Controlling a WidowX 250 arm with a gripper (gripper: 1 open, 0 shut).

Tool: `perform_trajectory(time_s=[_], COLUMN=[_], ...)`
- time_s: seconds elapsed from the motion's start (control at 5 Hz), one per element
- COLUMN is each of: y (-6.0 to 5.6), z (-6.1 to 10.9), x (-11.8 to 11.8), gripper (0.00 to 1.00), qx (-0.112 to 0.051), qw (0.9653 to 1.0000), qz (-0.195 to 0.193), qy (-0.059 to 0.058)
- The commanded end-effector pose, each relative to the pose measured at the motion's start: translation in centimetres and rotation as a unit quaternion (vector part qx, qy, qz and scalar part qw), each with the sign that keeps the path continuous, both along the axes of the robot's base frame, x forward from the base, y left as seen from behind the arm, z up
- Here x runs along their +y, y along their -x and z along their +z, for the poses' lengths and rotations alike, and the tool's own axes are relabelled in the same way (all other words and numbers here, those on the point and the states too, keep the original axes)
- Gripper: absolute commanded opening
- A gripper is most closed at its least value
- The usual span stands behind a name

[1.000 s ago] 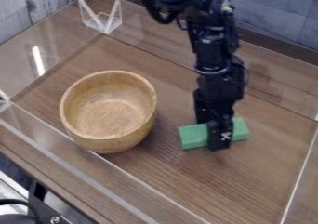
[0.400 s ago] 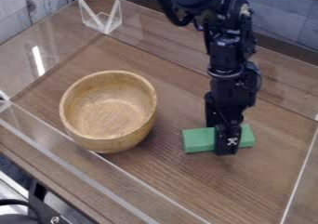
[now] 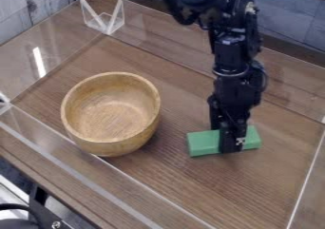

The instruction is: Put green stick into wooden bowl

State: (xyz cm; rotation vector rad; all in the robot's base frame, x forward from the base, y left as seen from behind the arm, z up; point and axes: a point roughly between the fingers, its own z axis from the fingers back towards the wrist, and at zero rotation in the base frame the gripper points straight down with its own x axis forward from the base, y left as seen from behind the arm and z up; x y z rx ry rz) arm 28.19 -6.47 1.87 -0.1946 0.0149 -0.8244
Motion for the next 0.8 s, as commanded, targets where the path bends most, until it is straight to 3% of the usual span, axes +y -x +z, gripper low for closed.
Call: perform_trajectory(time_s=[0.0, 0.2, 0.6], y=[-0.1, 0.2, -0.4], z=[0.9, 1.6, 2.6], x=[0.1, 0.1, -0.2], gripper=[0.00, 0.00, 0.00], qx=[-0.014, -0.019, -0.028], qw=[0.9999, 0.9998, 0.9992], qz=[0.001, -0.002, 0.029], qy=[-0.002, -0.002, -0.003])
